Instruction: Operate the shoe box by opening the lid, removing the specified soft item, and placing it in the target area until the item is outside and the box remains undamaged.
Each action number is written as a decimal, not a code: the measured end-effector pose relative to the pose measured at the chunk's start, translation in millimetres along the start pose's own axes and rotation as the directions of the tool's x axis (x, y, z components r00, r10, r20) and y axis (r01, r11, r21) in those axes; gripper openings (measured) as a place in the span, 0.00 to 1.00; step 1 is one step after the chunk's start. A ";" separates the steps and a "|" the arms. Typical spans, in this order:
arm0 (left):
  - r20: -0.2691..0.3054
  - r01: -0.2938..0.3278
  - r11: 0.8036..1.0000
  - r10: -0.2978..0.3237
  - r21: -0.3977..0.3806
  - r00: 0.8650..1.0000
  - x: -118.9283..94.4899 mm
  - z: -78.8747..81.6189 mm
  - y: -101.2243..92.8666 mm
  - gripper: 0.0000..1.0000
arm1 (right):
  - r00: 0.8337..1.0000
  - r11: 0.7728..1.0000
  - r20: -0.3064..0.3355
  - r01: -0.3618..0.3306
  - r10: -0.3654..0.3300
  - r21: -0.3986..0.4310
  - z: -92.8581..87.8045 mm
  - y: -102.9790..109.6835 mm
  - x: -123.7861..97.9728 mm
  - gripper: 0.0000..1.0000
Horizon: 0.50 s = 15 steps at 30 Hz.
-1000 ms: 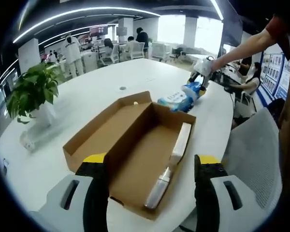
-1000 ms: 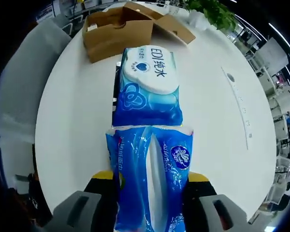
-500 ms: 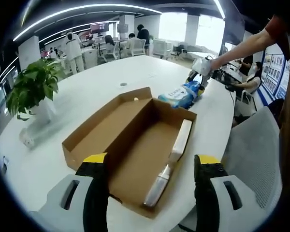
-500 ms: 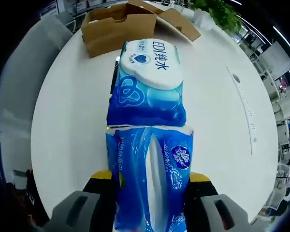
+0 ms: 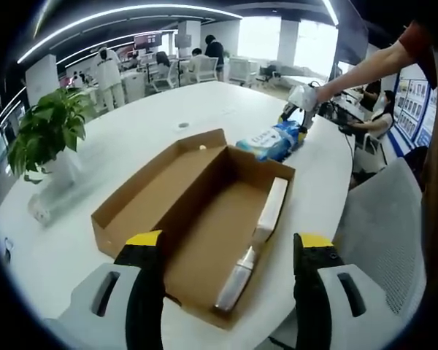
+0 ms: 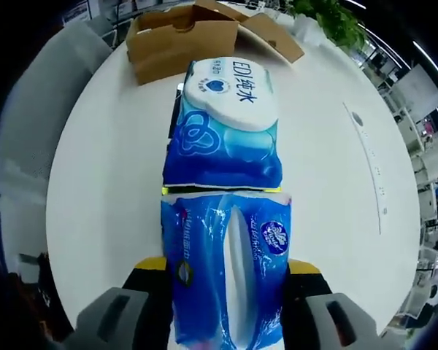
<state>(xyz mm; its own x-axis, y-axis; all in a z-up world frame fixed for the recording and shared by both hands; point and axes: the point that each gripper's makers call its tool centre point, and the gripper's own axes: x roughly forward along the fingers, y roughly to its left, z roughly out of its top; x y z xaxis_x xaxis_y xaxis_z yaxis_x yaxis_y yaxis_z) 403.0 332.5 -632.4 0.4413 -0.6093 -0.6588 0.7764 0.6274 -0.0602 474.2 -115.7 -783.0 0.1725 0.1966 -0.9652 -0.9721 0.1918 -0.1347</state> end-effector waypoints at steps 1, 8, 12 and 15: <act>-0.001 -0.002 1.000 0.002 0.002 1.000 -0.3 -0.1 0.2 0.72 | 1.000 1.000 -0.001 0.001 -0.001 -0.003 -0.9 -1.1 0.4 0.57; 0.007 -0.001 1.000 0.001 0.003 1.000 -0.7 2.3 0.5 0.72 | 1.000 1.000 0.001 0.013 -0.013 -0.015 8.8 6.5 -13.3 0.57; 0.016 0.002 1.000 -0.002 0.006 1.000 -0.6 5.3 -0.7 0.72 | 1.000 1.000 0.003 0.027 -0.027 -0.016 11.4 6.6 -20.7 0.57; 0.019 0.005 1.000 -0.005 0.010 1.000 -0.4 6.2 -1.3 0.72 | 0.999 0.999 0.005 0.038 -0.038 -0.007 14.1 5.3 -28.2 0.57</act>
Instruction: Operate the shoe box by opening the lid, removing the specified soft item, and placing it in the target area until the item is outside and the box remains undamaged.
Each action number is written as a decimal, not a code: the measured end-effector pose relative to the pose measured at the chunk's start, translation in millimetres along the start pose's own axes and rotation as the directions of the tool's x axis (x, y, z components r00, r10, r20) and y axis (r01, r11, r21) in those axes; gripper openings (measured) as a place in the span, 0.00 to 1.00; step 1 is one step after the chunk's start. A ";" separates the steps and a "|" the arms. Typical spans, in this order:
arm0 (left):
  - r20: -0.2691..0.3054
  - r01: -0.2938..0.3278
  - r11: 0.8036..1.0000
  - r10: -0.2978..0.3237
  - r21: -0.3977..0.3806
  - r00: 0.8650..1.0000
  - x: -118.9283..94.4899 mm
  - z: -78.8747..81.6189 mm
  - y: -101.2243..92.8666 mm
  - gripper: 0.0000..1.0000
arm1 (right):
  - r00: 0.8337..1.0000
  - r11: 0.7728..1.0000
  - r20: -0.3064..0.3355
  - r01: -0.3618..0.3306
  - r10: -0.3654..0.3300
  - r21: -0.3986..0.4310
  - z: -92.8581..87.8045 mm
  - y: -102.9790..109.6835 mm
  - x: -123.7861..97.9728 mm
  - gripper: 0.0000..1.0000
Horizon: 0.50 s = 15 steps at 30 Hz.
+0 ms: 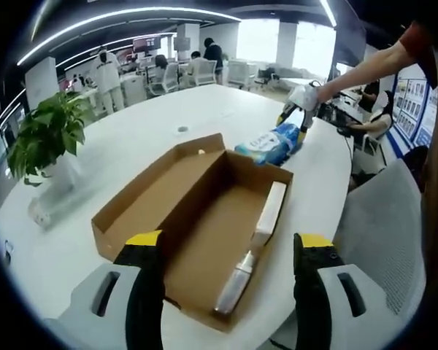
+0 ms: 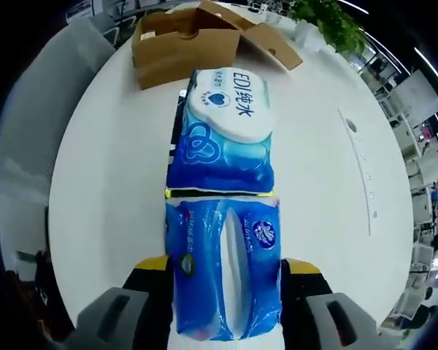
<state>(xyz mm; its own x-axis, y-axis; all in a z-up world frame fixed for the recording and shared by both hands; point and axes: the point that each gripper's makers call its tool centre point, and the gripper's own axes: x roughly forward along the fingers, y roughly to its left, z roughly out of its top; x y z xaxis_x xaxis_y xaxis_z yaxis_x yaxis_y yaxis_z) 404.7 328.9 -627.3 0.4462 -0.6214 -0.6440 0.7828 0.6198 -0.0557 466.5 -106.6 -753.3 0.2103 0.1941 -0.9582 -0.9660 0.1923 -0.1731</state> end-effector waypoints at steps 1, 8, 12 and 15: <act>0.001 0.000 1.000 0.000 0.000 1.000 0.2 0.3 0.0 0.72 | 1.000 1.000 0.004 0.002 -0.002 0.004 1.3 -0.3 -3.2 0.57; 0.022 0.002 1.000 -0.003 0.004 1.000 -1.9 4.5 -0.8 0.72 | 0.999 0.999 0.029 0.021 -0.022 0.038 7.6 -2.2 -20.3 0.58; 0.033 0.000 1.000 0.000 0.004 0.999 -3.8 5.9 0.2 0.72 | 0.996 0.991 0.078 0.039 -0.049 0.127 16.4 -5.3 -29.6 0.57; 0.045 0.000 1.000 0.000 0.002 0.999 -5.3 7.2 -0.1 0.72 | 0.986 0.974 0.143 0.048 -0.081 0.222 28.3 -11.8 -38.6 0.57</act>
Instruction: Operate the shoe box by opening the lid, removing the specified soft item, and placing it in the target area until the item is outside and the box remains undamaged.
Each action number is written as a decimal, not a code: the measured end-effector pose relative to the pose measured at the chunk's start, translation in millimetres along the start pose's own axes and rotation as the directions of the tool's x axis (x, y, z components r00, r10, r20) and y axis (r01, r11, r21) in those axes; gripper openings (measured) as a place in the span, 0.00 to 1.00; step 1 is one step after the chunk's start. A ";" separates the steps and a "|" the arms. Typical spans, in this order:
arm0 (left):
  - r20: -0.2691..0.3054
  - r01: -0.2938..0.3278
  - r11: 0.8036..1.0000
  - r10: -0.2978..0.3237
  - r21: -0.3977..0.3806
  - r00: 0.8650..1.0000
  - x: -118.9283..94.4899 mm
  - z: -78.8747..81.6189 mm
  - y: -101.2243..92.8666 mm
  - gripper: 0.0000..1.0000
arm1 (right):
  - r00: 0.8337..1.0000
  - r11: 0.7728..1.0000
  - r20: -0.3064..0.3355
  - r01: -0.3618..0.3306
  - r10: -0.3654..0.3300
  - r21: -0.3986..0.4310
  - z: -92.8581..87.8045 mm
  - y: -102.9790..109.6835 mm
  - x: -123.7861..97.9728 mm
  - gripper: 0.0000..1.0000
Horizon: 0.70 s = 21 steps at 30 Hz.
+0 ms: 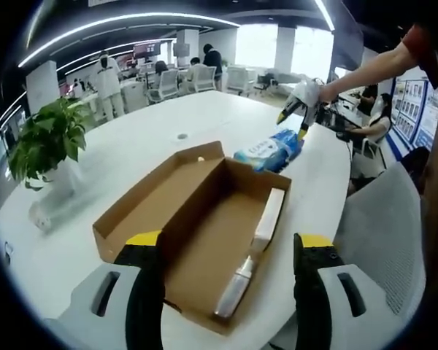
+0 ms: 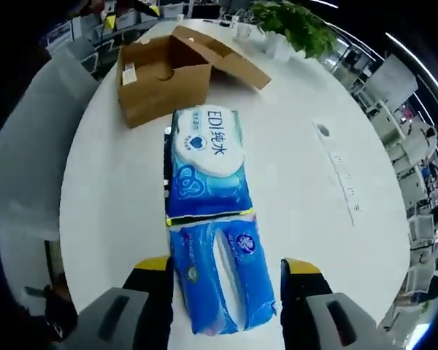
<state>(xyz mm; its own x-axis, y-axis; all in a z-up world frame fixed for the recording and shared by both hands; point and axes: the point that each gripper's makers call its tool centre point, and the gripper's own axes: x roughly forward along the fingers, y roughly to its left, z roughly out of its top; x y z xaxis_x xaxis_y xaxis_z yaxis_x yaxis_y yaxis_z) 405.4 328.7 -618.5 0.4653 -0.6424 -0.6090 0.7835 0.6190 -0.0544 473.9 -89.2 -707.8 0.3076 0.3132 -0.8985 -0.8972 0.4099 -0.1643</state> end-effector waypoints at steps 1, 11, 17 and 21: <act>0.002 0.000 1.000 0.000 0.000 1.000 -0.4 0.1 -0.3 0.72 | 1.000 1.000 0.016 0.006 -0.007 0.021 3.7 -1.3 -1.7 0.57; 0.028 -0.004 1.000 0.004 -0.007 1.000 -7.0 0.8 -1.0 0.72 | 0.977 0.977 0.199 0.026 -0.069 0.214 50.9 -8.7 -17.0 0.56; 0.040 -0.008 1.000 0.008 -0.016 0.999 -8.3 1.0 -1.2 0.72 | 0.952 0.965 0.294 0.007 -0.087 0.263 85.8 -0.4 -21.9 0.55; 0.052 -0.009 1.000 0.010 -0.021 0.999 -9.2 1.6 -1.9 0.72 | 0.948 0.970 0.310 -0.009 -0.069 0.243 101.1 12.6 -18.2 0.55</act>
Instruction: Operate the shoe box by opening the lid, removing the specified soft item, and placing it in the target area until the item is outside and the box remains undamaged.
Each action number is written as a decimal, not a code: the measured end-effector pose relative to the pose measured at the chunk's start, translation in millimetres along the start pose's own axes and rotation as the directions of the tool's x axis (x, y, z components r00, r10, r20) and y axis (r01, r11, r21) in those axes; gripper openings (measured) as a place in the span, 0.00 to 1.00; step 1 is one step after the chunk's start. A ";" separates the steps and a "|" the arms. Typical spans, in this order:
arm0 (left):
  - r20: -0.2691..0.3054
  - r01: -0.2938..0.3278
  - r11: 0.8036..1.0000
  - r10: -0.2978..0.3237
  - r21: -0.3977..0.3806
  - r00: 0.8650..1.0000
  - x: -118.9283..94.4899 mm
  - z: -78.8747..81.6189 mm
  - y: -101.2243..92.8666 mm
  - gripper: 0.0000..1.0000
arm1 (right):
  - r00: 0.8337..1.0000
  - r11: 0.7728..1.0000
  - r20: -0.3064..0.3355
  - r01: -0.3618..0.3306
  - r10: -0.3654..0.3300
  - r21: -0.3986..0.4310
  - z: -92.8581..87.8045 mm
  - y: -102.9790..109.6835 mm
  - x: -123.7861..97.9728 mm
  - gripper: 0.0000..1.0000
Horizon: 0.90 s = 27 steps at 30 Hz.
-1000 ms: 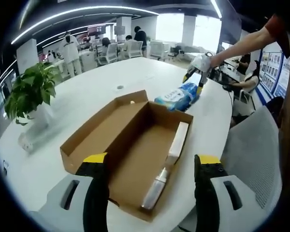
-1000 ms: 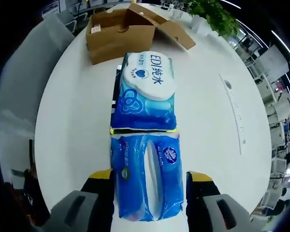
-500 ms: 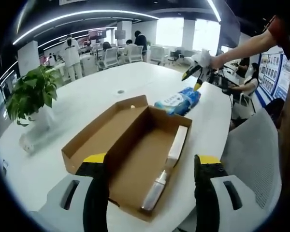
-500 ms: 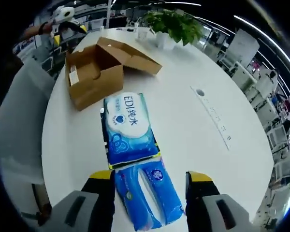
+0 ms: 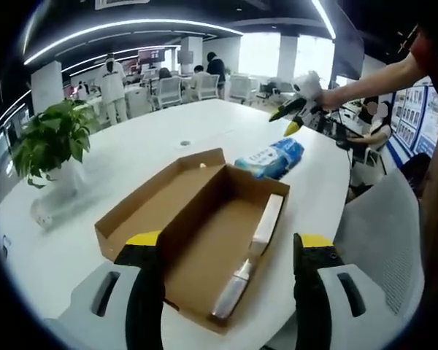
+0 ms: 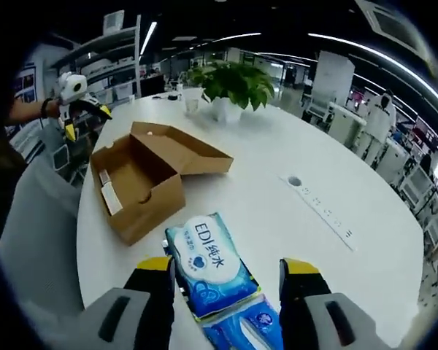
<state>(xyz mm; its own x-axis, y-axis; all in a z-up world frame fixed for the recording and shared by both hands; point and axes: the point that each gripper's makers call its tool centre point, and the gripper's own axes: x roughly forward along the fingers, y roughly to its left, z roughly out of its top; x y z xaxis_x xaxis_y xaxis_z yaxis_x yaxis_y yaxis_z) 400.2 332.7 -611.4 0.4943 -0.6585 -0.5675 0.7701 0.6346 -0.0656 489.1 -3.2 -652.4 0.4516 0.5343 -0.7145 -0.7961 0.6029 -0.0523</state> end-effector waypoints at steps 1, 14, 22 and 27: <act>0.003 -0.001 1.000 0.001 -0.002 1.000 -0.2 0.0 -0.1 0.72 | 1.000 1.000 0.001 -0.005 0.005 0.000 1.4 2.9 1.0 0.55; 0.046 -0.007 0.999 0.009 -0.052 0.999 -4.4 -0.6 0.6 0.72 | 0.996 0.998 0.058 -0.068 0.068 0.001 28.2 56.1 15.1 0.54; 0.059 -0.011 0.998 0.015 -0.065 0.998 -8.8 -4.2 3.2 0.72 | 0.990 0.995 0.098 -0.102 0.102 -0.007 44.2 88.7 27.9 0.54; 0.067 -0.017 0.997 0.022 -0.074 0.997 -13.3 -5.9 5.6 0.72 | 0.988 0.993 0.102 -0.120 0.120 -0.009 47.3 104.2 40.4 0.54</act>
<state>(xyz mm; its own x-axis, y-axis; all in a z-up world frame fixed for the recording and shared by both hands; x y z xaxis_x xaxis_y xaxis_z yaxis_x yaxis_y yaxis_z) 395.6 347.4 -609.2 0.5371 -0.6702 -0.5122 0.7295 0.6739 -0.1169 443.4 109.3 -653.8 0.3911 0.6604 -0.6411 -0.8482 0.5290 0.0275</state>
